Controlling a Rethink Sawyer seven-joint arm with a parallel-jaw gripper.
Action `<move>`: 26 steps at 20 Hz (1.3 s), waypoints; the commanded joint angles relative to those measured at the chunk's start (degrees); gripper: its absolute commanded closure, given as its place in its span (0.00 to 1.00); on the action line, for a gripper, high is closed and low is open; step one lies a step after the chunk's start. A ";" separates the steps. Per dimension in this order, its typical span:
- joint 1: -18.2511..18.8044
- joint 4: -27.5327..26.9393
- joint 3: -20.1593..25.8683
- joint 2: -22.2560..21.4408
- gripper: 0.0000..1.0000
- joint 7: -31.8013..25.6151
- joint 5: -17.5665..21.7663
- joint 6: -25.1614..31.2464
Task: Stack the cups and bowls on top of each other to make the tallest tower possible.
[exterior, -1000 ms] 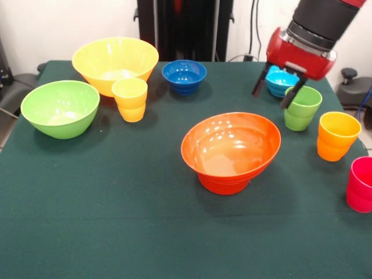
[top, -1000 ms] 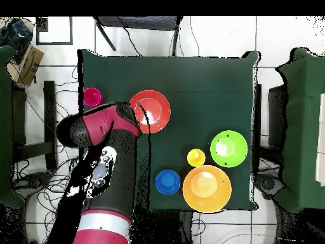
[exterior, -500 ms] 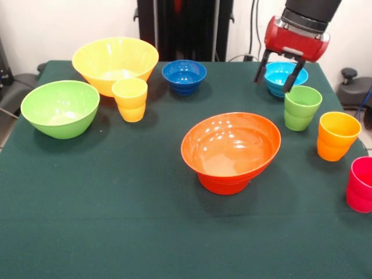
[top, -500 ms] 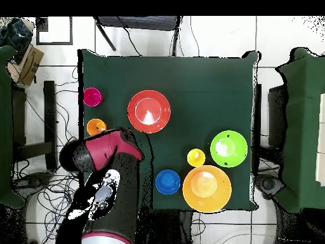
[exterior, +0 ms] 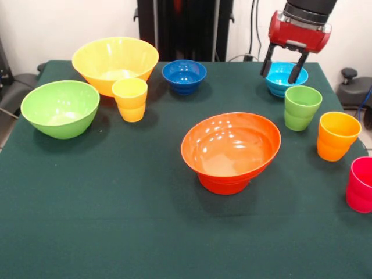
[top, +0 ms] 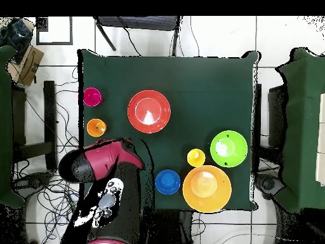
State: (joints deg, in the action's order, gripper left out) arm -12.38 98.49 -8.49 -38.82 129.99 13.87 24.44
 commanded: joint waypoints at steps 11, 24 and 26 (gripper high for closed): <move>4.90 -1.28 9.25 0.75 0.00 1.22 -2.17 2.60; 3.55 -12.39 7.30 6.72 0.00 2.56 -3.09 7.36; 3.99 -13.29 7.78 7.40 0.00 2.06 -3.36 7.44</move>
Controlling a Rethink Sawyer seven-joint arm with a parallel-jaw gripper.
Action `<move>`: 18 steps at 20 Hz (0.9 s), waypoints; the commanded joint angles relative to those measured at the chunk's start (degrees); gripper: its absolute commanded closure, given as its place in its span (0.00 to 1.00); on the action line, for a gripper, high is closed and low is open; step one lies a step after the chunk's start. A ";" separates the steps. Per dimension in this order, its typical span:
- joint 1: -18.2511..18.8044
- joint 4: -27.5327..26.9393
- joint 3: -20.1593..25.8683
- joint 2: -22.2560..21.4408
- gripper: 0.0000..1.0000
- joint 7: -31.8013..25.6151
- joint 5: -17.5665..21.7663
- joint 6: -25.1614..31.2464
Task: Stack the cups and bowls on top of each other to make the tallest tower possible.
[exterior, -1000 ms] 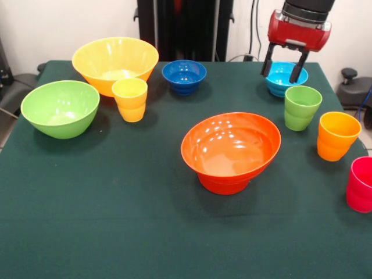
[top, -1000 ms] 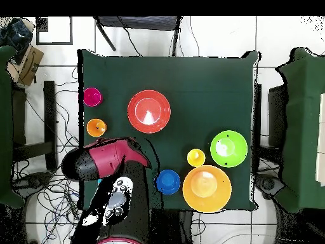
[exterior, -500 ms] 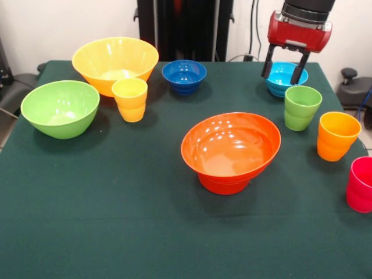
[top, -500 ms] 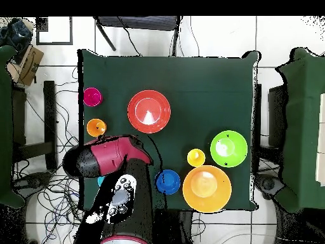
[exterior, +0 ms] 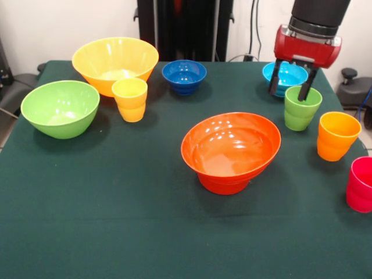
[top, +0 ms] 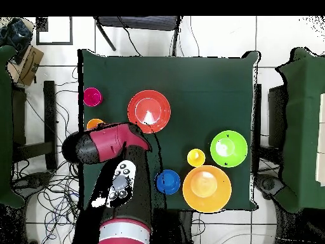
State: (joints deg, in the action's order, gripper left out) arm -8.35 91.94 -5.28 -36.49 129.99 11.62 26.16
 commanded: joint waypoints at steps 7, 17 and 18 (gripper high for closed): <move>1.72 -8.61 5.91 6.46 0.00 -0.84 -0.62 5.46; 3.42 -10.55 6.78 7.52 0.00 -3.42 0.71 5.57; 3.47 -10.69 6.79 7.59 0.00 -3.52 0.81 5.55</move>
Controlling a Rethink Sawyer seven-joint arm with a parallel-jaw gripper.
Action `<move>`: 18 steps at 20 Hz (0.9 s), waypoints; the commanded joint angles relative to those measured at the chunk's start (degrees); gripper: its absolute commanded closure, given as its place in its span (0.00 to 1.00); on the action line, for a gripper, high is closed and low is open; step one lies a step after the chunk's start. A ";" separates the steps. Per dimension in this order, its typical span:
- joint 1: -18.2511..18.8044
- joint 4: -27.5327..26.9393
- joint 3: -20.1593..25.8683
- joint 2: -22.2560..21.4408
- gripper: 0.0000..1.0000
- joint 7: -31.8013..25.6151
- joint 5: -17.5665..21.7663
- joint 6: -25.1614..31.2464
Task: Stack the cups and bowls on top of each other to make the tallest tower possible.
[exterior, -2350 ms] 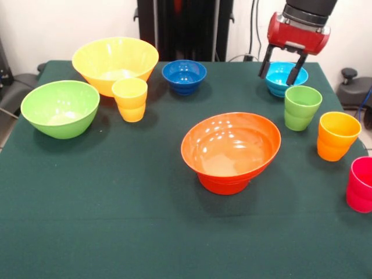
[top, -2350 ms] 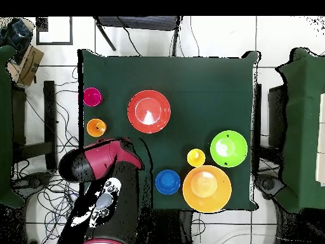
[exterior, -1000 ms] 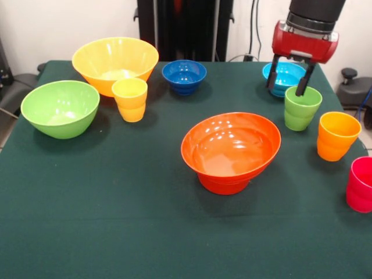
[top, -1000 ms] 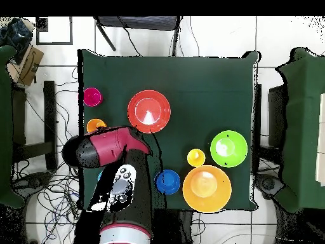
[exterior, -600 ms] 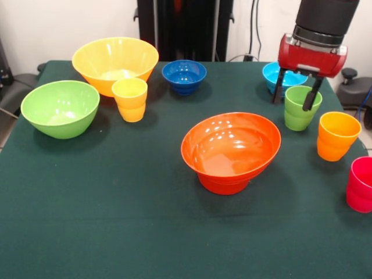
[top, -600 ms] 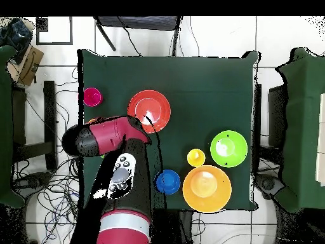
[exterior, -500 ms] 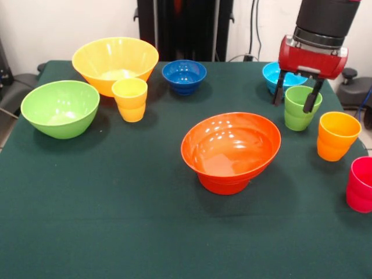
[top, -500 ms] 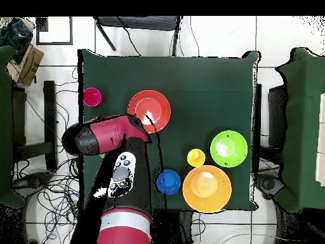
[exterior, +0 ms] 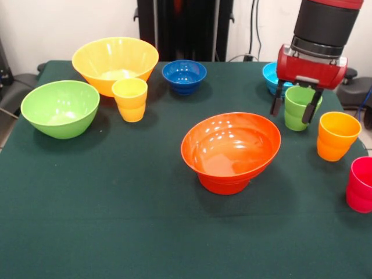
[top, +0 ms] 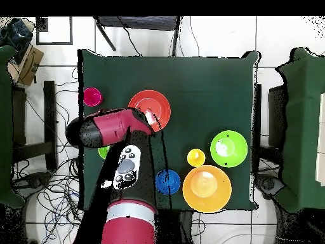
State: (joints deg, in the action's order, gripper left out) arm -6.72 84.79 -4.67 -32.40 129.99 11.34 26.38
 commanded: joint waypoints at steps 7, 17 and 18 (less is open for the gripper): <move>2.09 -3.33 6.35 3.56 0.00 -3.22 1.17 4.75; 4.87 -1.07 8.61 2.48 0.00 -6.21 2.69 4.65; 4.81 -1.32 8.57 2.61 0.00 -6.08 2.76 4.70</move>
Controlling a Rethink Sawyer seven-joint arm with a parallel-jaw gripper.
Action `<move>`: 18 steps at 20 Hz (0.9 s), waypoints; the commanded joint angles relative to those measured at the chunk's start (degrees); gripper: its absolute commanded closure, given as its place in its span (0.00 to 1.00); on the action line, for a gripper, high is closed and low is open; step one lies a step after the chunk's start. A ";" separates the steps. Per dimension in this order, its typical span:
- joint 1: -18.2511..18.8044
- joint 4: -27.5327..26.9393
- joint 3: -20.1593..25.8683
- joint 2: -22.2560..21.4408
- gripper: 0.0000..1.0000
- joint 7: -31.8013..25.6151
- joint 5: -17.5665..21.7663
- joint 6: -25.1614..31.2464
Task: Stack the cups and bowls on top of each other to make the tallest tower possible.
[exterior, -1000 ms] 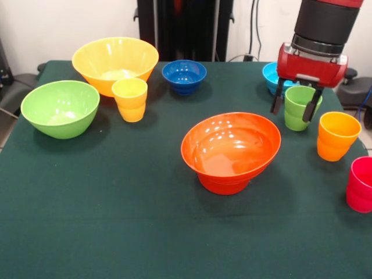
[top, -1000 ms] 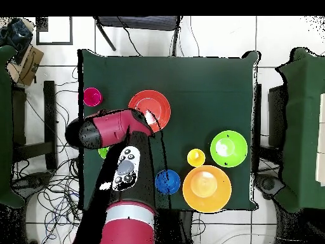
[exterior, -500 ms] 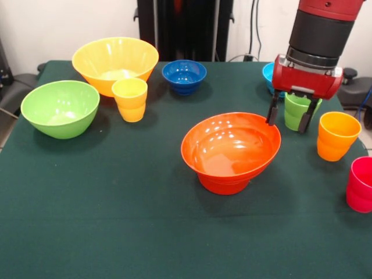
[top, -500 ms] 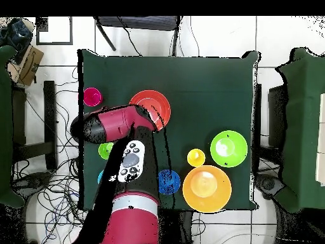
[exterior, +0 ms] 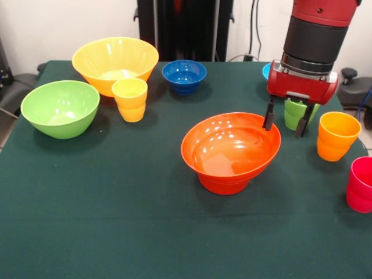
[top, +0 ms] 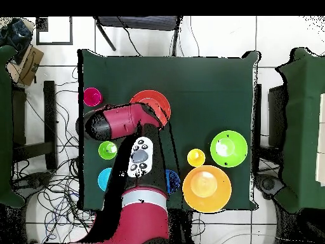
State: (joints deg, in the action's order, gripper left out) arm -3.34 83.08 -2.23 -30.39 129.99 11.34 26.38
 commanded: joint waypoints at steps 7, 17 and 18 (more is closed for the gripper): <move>1.01 -1.26 5.24 1.82 0.00 -5.70 3.69 3.98; -0.23 -2.75 4.01 3.60 0.00 -3.47 3.80 1.77; -0.29 -2.91 3.89 3.72 0.00 -3.57 3.86 2.03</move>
State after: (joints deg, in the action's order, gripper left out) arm -3.03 82.82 -2.23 -28.51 129.99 11.34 26.38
